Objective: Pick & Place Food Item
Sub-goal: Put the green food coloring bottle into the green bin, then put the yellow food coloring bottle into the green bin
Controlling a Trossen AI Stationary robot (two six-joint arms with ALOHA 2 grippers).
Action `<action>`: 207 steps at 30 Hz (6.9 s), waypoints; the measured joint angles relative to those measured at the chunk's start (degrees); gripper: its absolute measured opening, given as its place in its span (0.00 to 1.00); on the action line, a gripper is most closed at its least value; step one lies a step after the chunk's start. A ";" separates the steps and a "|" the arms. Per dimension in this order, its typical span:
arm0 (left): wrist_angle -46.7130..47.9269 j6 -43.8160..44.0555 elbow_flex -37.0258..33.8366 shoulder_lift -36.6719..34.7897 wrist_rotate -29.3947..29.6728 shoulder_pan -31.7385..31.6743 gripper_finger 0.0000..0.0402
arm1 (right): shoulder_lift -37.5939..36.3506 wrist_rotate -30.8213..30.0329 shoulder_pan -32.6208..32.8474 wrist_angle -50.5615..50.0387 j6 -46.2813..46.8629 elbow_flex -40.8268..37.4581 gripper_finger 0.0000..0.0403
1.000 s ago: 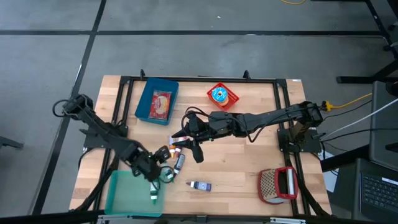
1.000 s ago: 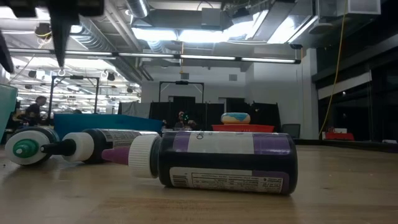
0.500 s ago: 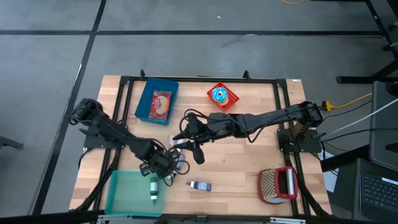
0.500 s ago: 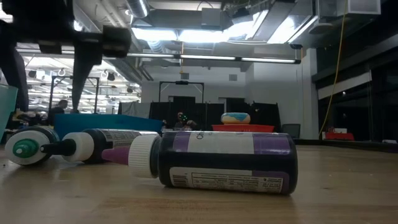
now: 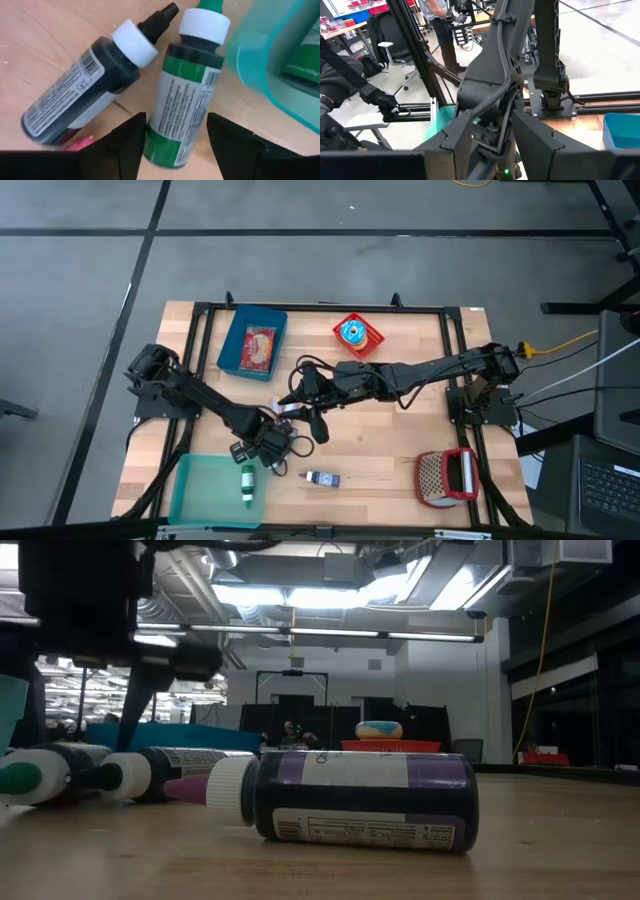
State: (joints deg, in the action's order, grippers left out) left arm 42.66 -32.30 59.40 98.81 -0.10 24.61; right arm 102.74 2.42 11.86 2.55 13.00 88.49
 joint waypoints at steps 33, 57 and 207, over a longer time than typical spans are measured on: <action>0.75 14.78 0.00 -32.68 -0.96 6.39 0.22 | -14.05 19.39 4.48 -10.50 -7.31 0.04 0.35; 0.35 34.61 0.00 -31.23 14.73 34.40 0.21 | -48.16 0.65 15.44 22.62 -15.39 -50.53 0.35; 3.62 -29.06 0.24 -1.71 24.41 -2.51 0.45 | -102.75 -4.26 13.46 10.13 -8.29 -87.60 0.35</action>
State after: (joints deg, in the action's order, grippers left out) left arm 46.28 -61.36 59.64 97.11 24.31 22.10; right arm -0.01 -1.85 25.32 12.68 4.70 0.89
